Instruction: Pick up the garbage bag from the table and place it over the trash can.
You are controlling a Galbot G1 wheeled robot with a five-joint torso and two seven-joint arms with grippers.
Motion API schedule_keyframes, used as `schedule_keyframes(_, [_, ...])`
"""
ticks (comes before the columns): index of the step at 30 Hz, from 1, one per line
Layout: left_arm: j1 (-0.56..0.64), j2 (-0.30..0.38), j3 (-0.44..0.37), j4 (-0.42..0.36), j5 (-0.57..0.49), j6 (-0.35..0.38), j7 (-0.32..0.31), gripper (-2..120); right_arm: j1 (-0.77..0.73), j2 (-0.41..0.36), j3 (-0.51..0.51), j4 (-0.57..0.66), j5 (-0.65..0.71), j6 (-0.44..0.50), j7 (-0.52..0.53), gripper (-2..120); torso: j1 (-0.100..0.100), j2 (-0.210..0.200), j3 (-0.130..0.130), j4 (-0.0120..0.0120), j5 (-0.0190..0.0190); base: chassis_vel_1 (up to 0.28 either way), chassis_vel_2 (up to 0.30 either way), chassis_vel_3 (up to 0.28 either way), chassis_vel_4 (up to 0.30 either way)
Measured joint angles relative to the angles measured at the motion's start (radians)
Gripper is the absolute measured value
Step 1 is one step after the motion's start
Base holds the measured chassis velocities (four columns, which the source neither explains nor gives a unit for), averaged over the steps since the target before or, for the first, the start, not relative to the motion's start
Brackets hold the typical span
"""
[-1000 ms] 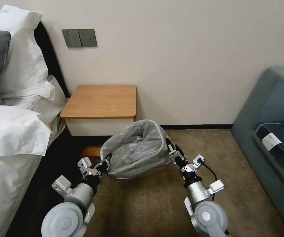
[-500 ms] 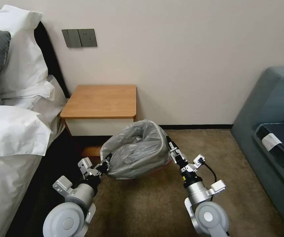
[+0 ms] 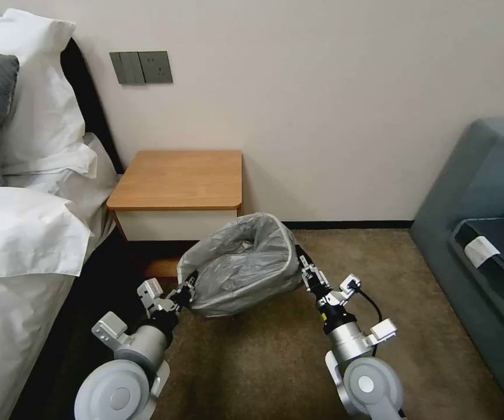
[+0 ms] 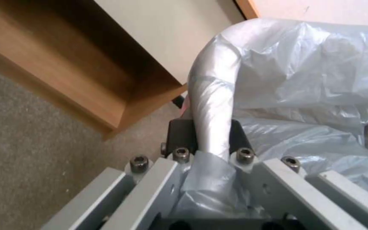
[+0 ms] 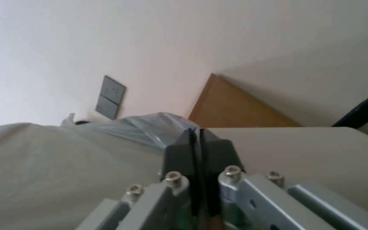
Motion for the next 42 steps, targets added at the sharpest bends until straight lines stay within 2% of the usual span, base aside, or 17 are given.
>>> schedule_keyframes(13, [0.016, -0.005, 0.006, -0.023, -0.001, 0.002, 0.000, 2, 0.039, -0.002, 0.006, -0.049, -0.111, -0.002, 0.097, 0, 0.000, 0.000, 0.000, 0.0001, 0.0000, 0.000, 0.000, 0.000, 0.000])
schedule_keyframes(26, [0.017, -0.003, 0.008, -0.031, 0.005, 0.003, -0.003, 2, 0.024, -0.001, 0.024, -0.065, -0.215, 0.016, 0.116, -1, 0.000, 0.000, 0.000, 0.0001, 0.0002, 0.000, 0.000, 0.000, 0.000])
schedule_keyframes(27, [0.014, -0.003, 0.008, -0.028, 0.013, 0.003, -0.005, 2, 0.015, 0.000, 0.030, -0.057, -0.249, 0.030, 0.114, 5, 0.000, 0.000, 0.000, 0.0001, 0.0001, 0.000, 0.000, 0.000, 0.000])
schedule_keyframes(30, [0.010, -0.001, 0.008, -0.024, 0.033, 0.004, -0.011, 2, -0.004, 0.000, 0.043, -0.044, -0.318, 0.055, 0.110, 11, 0.000, 0.000, 0.000, 0.0001, 0.0000, 0.000, 0.000, 0.000, 0.000])
schedule_keyframes(32, [0.000, 0.001, 0.008, -0.022, 0.066, 0.014, -0.028, 2, -0.045, 0.000, 0.071, -0.018, -0.414, 0.090, 0.097, 23, 0.000, 0.000, 0.000, 0.0001, 0.0000, 0.000, 0.000, 0.000, 0.000])
schedule_keyframes(33, [0.000, 0.001, 0.008, -0.022, 0.066, 0.014, -0.028, 2, -0.045, 0.000, 0.071, -0.018, -0.414, 0.090, 0.097, 23, 0.000, 0.000, 0.000, 0.0001, 0.0000, 0.000, 0.000, 0.000, 0.000])
schedule_keyframes(35, [-0.008, 0.002, 0.008, -0.020, 0.088, 0.023, -0.040, 2, -0.082, -0.002, 0.096, -0.001, -0.451, 0.113, 0.072, 33, 0.000, 0.000, 0.000, 0.0000, 0.0002, 0.000, 0.000, 0.000, 0.000])
schedule_keyframes(37, [-0.013, 0.003, 0.009, -0.019, 0.103, 0.030, -0.046, 2, -0.098, -0.002, 0.107, 0.007, -0.461, 0.123, 0.059, 36, 0.000, 0.000, 0.000, 0.0000, 0.0001, 0.000, 0.000, 0.000, 0.000])
schedule_keyframes(40, [-0.016, 0.011, 0.019, -0.012, 0.205, 0.047, -0.053, 2, -0.127, -0.012, 0.134, 0.049, -0.492, 0.152, 0.024, 51, 0.000, 0.000, 0.000, -0.0002, 0.0001, 0.000, 0.000, 0.000, 0.000])
schedule_keyframes(41, [-0.016, 0.011, 0.019, -0.012, 0.205, 0.047, -0.053, 2, -0.127, -0.012, 0.134, 0.049, -0.492, 0.152, 0.024, 51, 0.000, 0.000, 0.000, -0.0002, 0.0001, 0.000, 0.000, 0.000, 0.000])
schedule_keyframes(42, [-0.016, 0.013, 0.024, -0.008, 0.248, 0.048, -0.050, 2, -0.125, -0.020, 0.138, 0.067, -0.511, 0.158, 0.012, 54, 0.000, 0.000, 0.000, -0.0002, 0.0000, 0.000, 0.000, 0.000, 0.000])
